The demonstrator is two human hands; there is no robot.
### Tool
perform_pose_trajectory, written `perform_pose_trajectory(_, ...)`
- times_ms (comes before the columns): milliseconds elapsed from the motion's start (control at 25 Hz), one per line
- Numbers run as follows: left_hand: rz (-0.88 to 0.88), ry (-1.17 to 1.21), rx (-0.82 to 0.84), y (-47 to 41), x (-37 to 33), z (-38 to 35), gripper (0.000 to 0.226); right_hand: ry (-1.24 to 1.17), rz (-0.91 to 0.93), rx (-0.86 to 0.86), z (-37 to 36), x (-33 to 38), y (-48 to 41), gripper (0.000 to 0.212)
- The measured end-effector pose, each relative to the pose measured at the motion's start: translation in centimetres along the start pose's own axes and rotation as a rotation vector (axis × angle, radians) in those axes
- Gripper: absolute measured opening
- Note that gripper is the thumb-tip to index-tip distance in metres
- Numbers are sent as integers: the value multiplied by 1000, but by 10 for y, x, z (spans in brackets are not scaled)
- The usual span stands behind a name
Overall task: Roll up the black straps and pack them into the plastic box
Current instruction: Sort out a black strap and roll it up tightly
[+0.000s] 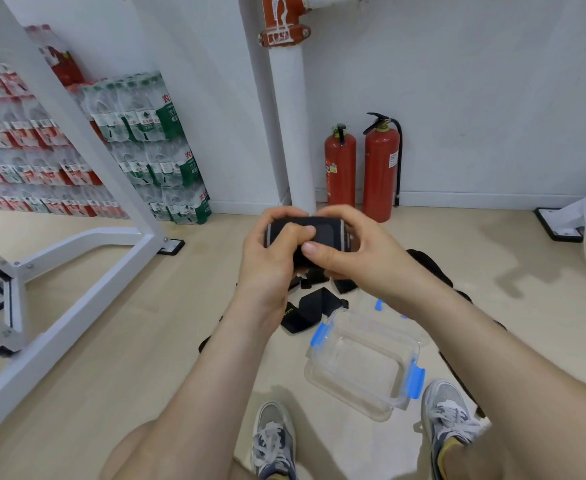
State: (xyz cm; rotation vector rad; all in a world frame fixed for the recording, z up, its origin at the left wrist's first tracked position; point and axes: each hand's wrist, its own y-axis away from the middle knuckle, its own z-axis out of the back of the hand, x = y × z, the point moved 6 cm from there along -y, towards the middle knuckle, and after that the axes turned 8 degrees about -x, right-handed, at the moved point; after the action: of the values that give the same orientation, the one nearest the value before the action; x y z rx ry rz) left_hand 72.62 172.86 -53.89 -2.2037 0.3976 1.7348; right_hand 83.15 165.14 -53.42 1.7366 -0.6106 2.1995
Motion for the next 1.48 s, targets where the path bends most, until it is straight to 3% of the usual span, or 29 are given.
perform_pose_trajectory(80, -93, -102, 7, 2, -3, -1, 11, -155, -100, 45, 2, -5, 1, 35)
perform_pose_trajectory(160, -191, -188, 1, 5, -7, -2, 7, -199, -78, 8, 5, -6, 0, 29)
perform_pose_trajectory(320, -402, -236, -19, 13, -20, -6, 20, -59, 88, -107, 6, 2, 0, 27)
perform_pose_trajectory(480, -576, -343, 38, 20, -31, -7, 33, 93, 187, 5, 10, 13, 0, 33)
perform_pose_trajectory(560, -590, -373, 128, 22, -32, -13, 26, 100, 115, 138, 21, 12, 0, 34)
perform_pose_trajectory(680, -546, -357, 215, 28, -28, -24, 7, -94, -157, 387, 32, 4, 14, 34)
perform_pose_trajectory(840, -509, -366, 236, 34, -25, -36, 5, -50, -92, 277, 40, 3, 29, 28)
perform_pose_trajectory(920, -356, -440, 266, 38, -10, -43, 16, 14, -173, 255, 46, -6, 41, 21)
perform_pose_trajectory(1080, 460, -764, 516, 80, 61, -31, 33, 534, -401, 452, 48, -33, 84, 19)
perform_pose_trajectory(1160, 542, -1029, 621, 95, 84, -21, 34, 650, -376, 460, 49, -43, 93, 20)
perform_pose_trajectory(1200, 530, -1070, 595, 97, 90, -21, 33, 641, -368, 439, 54, -48, 94, 20)
perform_pose_trajectory(1480, 699, -686, 73, 41, 153, -61, 30, 552, -544, 381, 137, -121, 60, 13)
